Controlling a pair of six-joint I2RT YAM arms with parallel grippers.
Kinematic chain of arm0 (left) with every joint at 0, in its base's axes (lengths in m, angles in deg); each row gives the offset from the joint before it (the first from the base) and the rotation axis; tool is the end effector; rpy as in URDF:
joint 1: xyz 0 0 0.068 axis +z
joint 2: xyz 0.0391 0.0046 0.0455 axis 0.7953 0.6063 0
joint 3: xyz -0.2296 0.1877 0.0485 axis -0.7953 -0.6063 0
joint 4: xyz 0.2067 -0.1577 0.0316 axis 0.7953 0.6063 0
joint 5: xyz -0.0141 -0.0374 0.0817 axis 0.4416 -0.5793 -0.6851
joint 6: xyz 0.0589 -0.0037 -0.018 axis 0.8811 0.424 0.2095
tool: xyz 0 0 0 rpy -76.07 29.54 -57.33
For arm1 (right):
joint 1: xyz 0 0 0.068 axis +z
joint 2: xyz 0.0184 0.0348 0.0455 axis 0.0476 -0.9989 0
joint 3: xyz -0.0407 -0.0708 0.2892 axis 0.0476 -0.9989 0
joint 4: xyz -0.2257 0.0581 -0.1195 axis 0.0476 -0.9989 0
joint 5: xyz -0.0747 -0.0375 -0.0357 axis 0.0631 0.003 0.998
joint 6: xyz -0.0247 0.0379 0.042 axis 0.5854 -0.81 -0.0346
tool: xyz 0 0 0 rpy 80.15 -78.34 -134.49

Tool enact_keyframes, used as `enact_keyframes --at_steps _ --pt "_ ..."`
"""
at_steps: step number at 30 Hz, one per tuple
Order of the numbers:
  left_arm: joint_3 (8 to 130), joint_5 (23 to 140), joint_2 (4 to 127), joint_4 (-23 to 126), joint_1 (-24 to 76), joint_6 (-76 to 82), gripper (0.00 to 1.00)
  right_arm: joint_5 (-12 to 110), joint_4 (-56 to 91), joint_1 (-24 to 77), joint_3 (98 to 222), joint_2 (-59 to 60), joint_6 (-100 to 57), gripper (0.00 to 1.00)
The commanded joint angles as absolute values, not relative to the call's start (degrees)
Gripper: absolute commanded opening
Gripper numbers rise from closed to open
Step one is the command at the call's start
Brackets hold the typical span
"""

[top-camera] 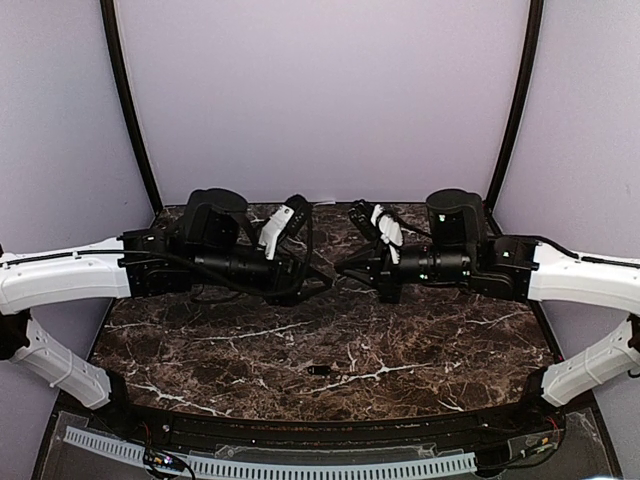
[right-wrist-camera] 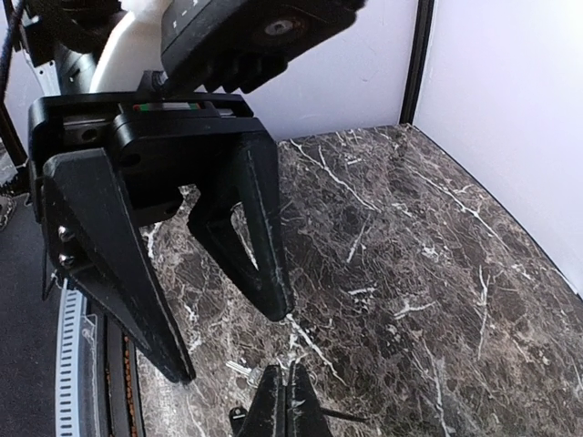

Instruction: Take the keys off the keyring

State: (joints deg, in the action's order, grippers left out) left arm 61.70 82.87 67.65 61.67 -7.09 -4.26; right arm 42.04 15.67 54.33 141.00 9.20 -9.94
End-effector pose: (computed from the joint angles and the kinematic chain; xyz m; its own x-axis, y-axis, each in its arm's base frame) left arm 0.1544 -0.2804 0.3615 -0.4647 0.1772 -0.8676 0.8256 0.4409 -0.3521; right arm 0.1512 0.2552 0.3487 -0.0898 -0.2808 -0.9556 -0.9538 0.3005 0.0014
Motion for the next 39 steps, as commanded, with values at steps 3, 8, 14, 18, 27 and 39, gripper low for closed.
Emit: enact_keyframes --at_steps 3,8,14,18,27,39 --pt "54.9 90.1 60.5 50.0 -3.4 -8.6 0.56 34.3 26.7 52.0 137.1 13.0 -15.0 0.00" --pt "48.0 96.1 57.6 39.2 -1.0 -12.1 0.50 26.1 36.5 48.3 132.5 15.6 -20.9 0.00" --pt "42.7 93.7 58.1 37.4 -0.1 -10.6 0.53 30.9 32.6 47.8 130.5 14.7 -20.3 0.00" --pt "38.3 92.1 62.5 35.0 -0.4 -7.9 0.57 37.8 28.0 47.5 126.3 15.9 -23.8 0.20" --pt "42.6 87.2 82.9 26.0 -11.1 -3.8 0.63 43.8 13.7 44.8 120.2 15.1 -37.4 0.58" --pt "54.3 75.6 97.8 31.4 -21.6 1.1 0.60 41.8 10.7 40.8 114.8 17.7 -52.3 0.04"
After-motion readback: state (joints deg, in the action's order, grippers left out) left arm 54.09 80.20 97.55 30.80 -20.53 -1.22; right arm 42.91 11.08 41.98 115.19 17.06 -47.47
